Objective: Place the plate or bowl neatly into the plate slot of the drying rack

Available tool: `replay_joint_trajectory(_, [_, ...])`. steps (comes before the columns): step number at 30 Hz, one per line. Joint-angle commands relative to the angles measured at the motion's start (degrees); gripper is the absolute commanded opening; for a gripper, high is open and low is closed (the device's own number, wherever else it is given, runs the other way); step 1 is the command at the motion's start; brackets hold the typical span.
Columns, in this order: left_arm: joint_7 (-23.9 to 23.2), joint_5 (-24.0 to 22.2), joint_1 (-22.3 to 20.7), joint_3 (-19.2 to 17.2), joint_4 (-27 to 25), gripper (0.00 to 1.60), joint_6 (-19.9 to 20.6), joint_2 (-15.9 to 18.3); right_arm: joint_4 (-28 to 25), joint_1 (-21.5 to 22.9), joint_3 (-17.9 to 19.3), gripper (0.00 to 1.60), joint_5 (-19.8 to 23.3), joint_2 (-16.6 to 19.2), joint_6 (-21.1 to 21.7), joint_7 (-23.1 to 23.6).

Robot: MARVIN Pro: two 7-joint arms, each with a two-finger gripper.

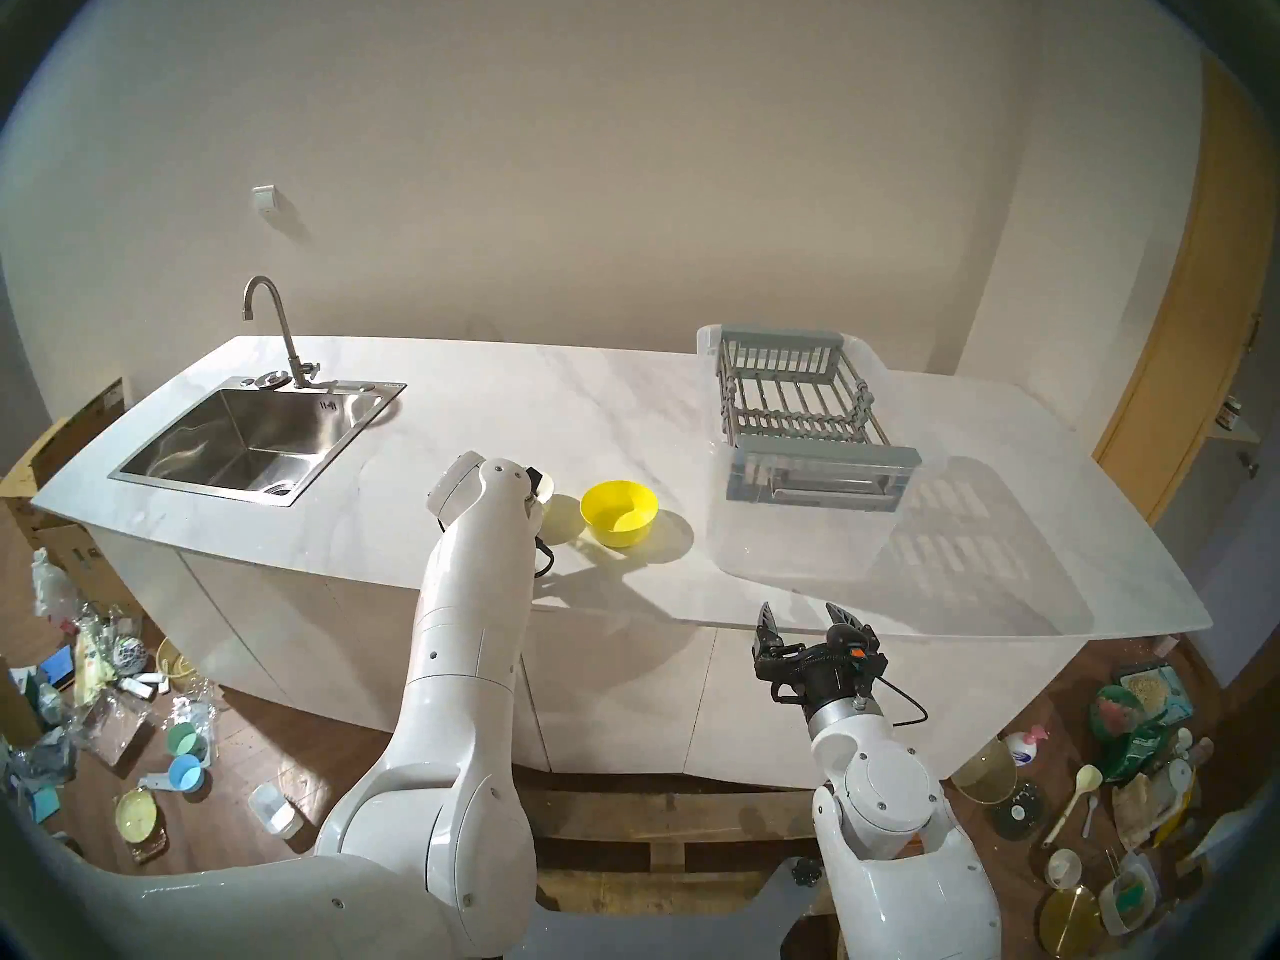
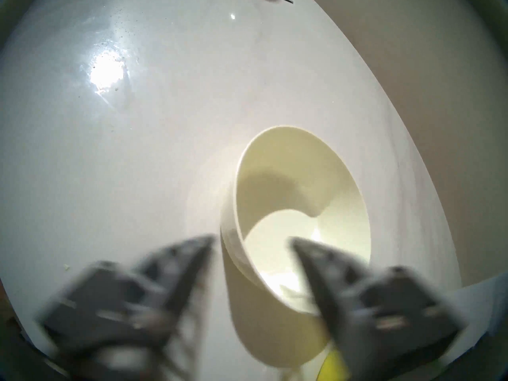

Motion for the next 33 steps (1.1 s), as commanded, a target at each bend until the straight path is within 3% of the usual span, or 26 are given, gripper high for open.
replay_joint_trajectory(1, [-0.56, -0.62, -2.4, -0.14, -0.66, 0.0, -0.01, 0.04, -1.53, 0.29, 0.0, 1.6, -0.03, 0.0, -0.28, -0.01])
replay_joint_trajectory(8, [-0.84, -0.71, -2.55, 0.4, -3.0, 0.0, 0.52, 0.75, -1.46, 0.33, 0.0, 1.6, -0.03, 0.0, -0.31, -0.01])
replay_joint_trajectory(14, [-1.29, -1.11, -4.97, 3.57, -9.01, 0.0, 3.91, 1.65, -1.18, 0.48, 0.01, 1.6, -0.02, 0.0, -0.36, -0.01])
replay_joint_trajectory(19, [-0.48, -3.9, -7.93, 3.67, -13.54, 0.0, 8.84, 1.49, -1.24, 0.46, 0.0, 1.6, -0.02, 0.0, -0.37, -0.01])
replay_joint_trajectory(22, [-0.11, -7.92, -12.72, 2.98, -15.24, 0.0, 15.48, 0.97, -1.29, 0.43, 0.0, 1.6, -0.02, 0.0, -0.36, -0.01])
replay_joint_trajectory(26, [2.22, -13.88, -18.51, 0.88, -12.2, 0.0, 22.87, -0.4, -1.38, 0.38, 0.0, 1.6, -0.02, 0.0, -0.34, -0.01])
replay_joint_trajectory(29, [4.33, -17.9, -21.96, -0.05, -8.7, 0.0, 26.01, -1.26, -1.41, 0.36, 0.0, 1.6, -0.02, 0.01, -0.33, -0.02])
replay_joint_trajectory(33, [5.18, -21.56, -25.65, 0.33, -3.44, 0.0, 27.11, -1.79, -1.36, 0.39, 0.0, 1.6, -0.02, 0.01, -0.34, -0.02])
